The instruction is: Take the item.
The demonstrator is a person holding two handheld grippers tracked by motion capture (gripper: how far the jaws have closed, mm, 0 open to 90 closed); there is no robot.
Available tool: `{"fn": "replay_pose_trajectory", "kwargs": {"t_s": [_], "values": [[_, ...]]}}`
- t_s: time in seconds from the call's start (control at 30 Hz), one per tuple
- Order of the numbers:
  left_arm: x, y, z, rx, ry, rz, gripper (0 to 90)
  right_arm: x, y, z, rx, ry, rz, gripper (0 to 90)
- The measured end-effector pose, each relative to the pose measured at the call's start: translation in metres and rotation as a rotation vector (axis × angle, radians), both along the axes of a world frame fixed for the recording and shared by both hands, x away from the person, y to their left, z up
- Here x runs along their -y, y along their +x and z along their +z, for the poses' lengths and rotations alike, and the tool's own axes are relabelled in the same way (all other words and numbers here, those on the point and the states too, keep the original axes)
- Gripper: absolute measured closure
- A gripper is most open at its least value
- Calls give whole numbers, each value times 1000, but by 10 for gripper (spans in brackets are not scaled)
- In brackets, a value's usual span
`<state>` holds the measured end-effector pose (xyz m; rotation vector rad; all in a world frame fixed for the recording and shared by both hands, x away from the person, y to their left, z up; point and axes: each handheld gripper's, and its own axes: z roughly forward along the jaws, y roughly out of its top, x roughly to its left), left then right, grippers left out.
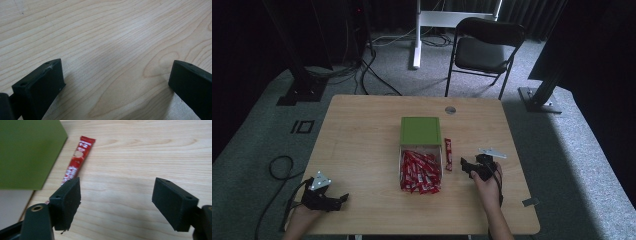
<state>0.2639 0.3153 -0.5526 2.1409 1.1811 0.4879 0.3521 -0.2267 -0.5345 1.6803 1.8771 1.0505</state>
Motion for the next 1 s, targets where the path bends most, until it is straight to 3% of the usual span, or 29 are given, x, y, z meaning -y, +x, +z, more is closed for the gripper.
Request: {"fn": "replay_pose_trajectory", "kwargs": {"t_s": [1.0], "values": [[0,0,0,0,1,11,7,63,-34,-11,-25,-20,-79,166]]}}
